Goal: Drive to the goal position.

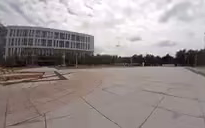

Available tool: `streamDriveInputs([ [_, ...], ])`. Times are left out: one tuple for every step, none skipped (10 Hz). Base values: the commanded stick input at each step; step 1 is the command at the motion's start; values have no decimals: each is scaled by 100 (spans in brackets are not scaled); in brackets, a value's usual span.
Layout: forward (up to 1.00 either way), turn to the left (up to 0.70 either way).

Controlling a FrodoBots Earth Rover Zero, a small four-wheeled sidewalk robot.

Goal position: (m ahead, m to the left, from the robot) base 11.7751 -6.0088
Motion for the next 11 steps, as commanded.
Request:
streamDriveInputs([
  [100, -28],
  [100, -34],
  [100, -26],
  [100, 0],
  [100, 0],
  [100, 0],
  [100, 0],
  [100, 0],
  [100, 0],
  [100, 0],
  [100, 0],
])
